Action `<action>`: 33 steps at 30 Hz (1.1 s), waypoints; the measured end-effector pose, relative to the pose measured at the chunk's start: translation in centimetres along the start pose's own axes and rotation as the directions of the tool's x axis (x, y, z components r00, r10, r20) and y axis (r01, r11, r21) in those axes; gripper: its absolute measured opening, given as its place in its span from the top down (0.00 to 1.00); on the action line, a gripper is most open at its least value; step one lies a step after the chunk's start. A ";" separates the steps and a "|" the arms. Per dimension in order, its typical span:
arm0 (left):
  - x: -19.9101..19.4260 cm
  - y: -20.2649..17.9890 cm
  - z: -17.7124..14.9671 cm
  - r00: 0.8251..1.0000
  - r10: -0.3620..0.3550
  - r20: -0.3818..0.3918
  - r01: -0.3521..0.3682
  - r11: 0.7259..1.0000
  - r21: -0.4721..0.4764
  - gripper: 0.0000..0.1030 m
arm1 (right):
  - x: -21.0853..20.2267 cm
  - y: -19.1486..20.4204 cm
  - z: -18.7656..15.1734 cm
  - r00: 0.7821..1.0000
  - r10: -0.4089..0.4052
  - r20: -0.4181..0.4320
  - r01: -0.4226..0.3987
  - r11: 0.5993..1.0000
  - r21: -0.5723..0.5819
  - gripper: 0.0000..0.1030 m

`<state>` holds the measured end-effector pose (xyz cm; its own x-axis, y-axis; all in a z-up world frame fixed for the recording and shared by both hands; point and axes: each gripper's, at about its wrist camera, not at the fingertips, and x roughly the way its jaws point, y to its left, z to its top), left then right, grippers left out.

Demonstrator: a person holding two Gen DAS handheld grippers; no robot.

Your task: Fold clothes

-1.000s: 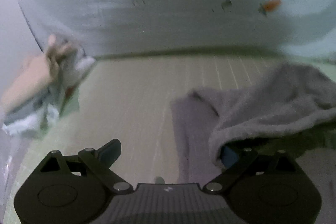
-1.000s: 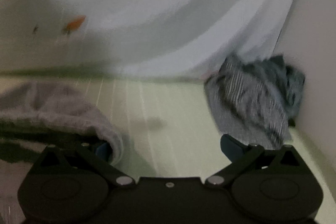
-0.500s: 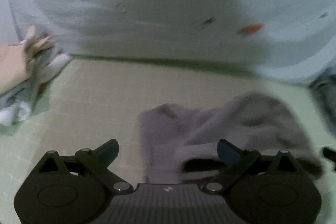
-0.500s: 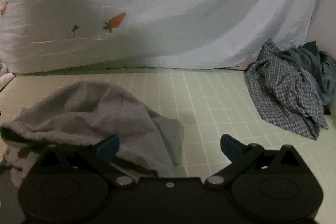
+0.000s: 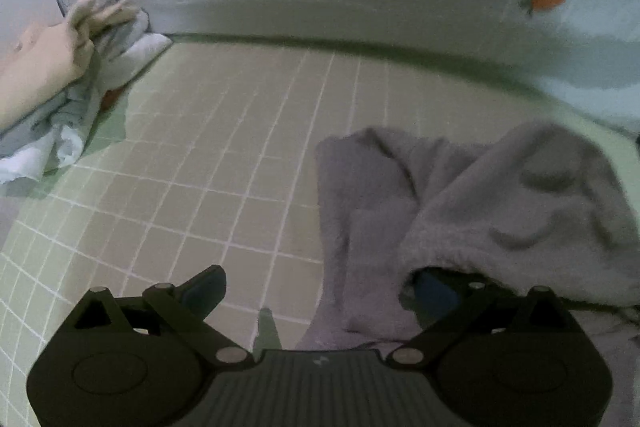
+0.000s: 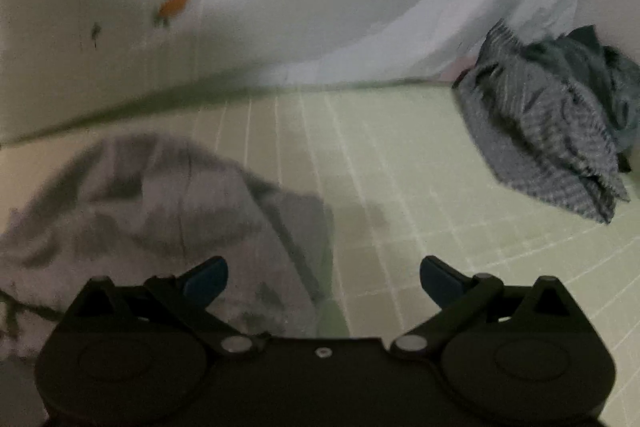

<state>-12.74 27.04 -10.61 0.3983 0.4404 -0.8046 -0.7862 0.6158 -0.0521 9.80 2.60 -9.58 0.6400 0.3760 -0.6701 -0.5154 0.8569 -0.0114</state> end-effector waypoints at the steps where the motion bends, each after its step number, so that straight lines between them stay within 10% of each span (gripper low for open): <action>1: -0.3 0.1 -0.2 1.000 0.001 -0.001 -0.001 1.000 -0.003 0.04 | -0.6 -0.3 -0.1 1.000 0.002 0.011 -0.003 1.000 0.008 0.00; 17: -5.2 3.2 -11.7 0.982 0.032 -0.185 -0.043 0.998 -0.053 0.04 | -6.5 -2.6 -10.8 0.972 0.083 -0.218 -0.088 0.996 -0.015 0.00; 33: -6.8 2.3 -17.3 0.955 -0.053 -0.293 0.061 0.998 0.019 0.13 | -9.3 -2.2 -15.7 0.940 0.123 -0.318 -0.140 0.990 -0.030 0.00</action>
